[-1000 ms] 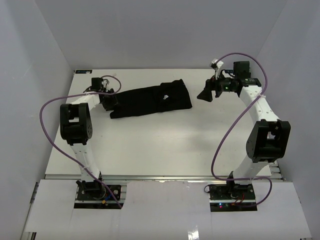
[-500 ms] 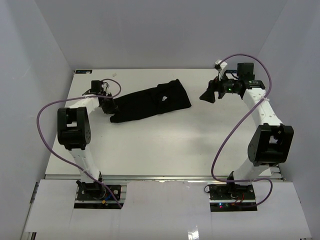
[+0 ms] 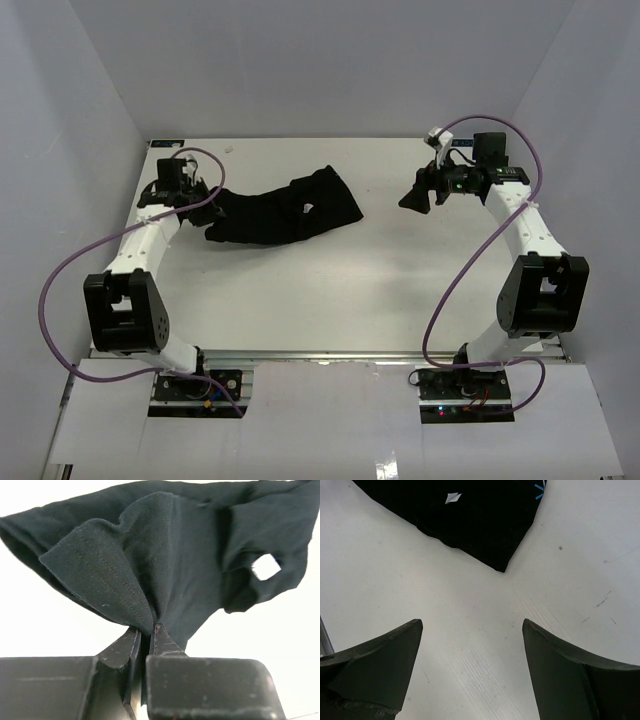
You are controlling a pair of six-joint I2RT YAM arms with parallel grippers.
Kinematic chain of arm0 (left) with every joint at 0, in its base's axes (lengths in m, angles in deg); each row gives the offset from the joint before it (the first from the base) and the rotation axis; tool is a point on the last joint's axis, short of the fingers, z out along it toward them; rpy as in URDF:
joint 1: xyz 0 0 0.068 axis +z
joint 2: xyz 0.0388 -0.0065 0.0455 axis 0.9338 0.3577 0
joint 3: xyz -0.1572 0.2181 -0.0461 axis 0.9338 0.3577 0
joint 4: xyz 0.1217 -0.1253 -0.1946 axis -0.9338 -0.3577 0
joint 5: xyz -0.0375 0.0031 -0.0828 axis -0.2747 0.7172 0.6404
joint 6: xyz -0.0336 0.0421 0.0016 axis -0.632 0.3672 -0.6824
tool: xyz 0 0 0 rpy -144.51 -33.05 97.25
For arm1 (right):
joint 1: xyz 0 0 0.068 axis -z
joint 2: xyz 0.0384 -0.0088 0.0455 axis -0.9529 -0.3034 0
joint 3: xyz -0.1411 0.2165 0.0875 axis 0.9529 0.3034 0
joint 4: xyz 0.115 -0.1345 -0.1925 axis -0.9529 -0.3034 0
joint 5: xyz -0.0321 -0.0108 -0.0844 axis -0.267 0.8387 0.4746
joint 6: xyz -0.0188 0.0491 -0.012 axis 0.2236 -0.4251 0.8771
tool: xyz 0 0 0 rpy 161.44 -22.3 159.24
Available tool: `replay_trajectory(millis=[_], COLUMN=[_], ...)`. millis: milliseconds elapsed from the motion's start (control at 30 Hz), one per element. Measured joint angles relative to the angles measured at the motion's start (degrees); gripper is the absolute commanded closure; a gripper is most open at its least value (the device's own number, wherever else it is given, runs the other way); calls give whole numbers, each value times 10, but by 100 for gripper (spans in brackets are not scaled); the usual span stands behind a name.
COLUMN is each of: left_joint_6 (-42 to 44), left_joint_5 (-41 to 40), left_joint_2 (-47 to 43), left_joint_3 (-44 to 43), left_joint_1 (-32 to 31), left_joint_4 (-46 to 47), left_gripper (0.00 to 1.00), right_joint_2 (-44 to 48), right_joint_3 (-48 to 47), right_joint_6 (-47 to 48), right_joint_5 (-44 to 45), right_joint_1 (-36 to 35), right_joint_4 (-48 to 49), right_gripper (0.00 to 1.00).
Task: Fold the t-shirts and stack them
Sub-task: Fold the long partially folded tshirt into a neat square
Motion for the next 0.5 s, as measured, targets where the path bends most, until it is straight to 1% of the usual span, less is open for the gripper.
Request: replay_trajectory(millis=[133,267,500], left_joint_6=[-23,-38,-45], left_joint_5=[26,43,63], left_joint_2=[16,64,171], left_joint_3=[-33,-90,-226], left_joint_1=[-2,-17,-92], left_joint_4=[-6,-13,-42], left_gripper=[92,92,92], right_joint_2=[0,0,1], right_joint_3=[1,1,22], right_joint_6=[-1,0,0], right_joint_5=[0,0,0], right_joint_1=[0,0,1], right_joint_4=[2,4,17], right_gripper=[12,12,12])
